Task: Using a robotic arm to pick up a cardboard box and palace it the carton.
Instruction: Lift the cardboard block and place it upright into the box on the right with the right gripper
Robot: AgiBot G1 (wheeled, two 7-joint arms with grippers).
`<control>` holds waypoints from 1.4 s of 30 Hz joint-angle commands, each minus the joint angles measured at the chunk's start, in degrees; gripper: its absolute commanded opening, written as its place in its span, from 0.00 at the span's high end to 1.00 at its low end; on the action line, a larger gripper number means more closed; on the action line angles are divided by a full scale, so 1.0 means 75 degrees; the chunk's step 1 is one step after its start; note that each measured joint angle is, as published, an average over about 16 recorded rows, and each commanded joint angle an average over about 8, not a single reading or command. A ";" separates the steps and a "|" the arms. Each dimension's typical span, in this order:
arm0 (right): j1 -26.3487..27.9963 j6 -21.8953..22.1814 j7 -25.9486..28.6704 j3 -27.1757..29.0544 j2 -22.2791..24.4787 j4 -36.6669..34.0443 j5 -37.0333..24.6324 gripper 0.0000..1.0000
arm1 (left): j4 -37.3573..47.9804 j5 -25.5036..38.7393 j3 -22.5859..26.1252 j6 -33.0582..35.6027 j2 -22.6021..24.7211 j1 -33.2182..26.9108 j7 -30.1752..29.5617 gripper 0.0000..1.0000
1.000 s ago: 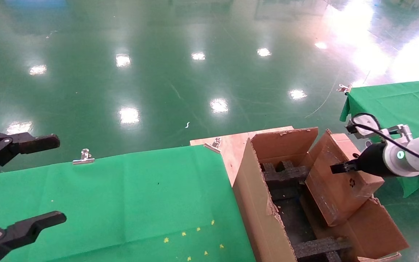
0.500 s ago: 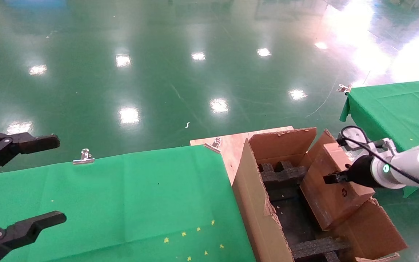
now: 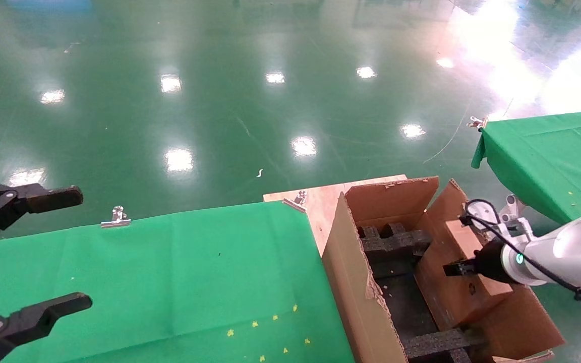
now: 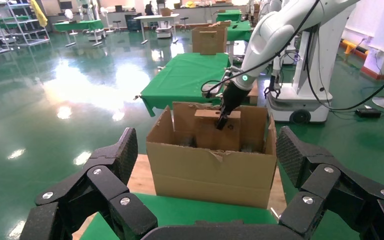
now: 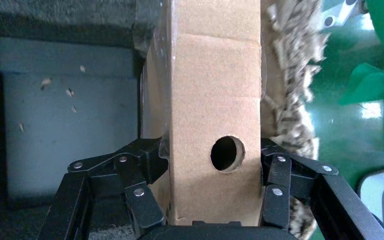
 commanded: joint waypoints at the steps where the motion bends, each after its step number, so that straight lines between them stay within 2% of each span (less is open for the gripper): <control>1: -0.0112 0.0032 0.0139 -0.0024 -0.0031 -0.0021 -0.0062 1.00 | 0.0000 0.0000 0.0000 0.0000 0.0000 0.0000 0.0000 0.00; 7: -0.0434 0.0225 0.0326 -0.0086 -0.0287 -0.0307 -0.0170 1.00 | 0.0000 0.0000 0.0000 0.0000 0.0000 0.0000 0.0000 0.00; 14: -0.0800 0.0576 0.0229 -0.0151 -0.0720 -0.1045 0.0004 1.00 | 0.0000 0.0000 0.0000 0.0000 0.0000 0.0000 0.0000 0.00; 21: -0.1109 0.0899 -0.0194 -0.0224 -0.1133 -0.1739 0.0476 1.00 | 0.0000 0.0000 0.0001 0.0000 0.0000 0.0000 0.0000 0.00; 31: -0.1401 0.1125 -0.0920 -0.0314 -0.1395 -0.2343 0.1231 0.99 | 0.0000 -0.0001 0.0001 0.0000 0.0000 0.0000 0.0000 0.00; 32: -0.1418 0.1133 -0.0960 -0.0316 -0.1411 -0.2390 0.1278 0.93 | 0.0000 -0.0001 0.0001 0.0000 0.0000 0.0000 0.0000 0.00; 39: -0.1530 0.1249 -0.1163 -0.0313 -0.1516 -0.2642 0.1519 0.07 | 0.0002 -0.0001 0.0000 -0.0002 -0.0001 0.0001 0.0001 0.00; 40: -0.1540 0.1264 -0.1179 -0.0312 -0.1525 -0.2661 0.1538 0.00 | 0.0002 -0.0001 0.0000 -0.0002 -0.0001 0.0002 0.0001 0.00; 42: -0.1531 0.1255 -0.1163 -0.0313 -0.1516 -0.2641 0.1525 0.00 | 0.0002 -0.0001 0.0000 -0.0002 -0.0001 0.0001 0.0001 0.00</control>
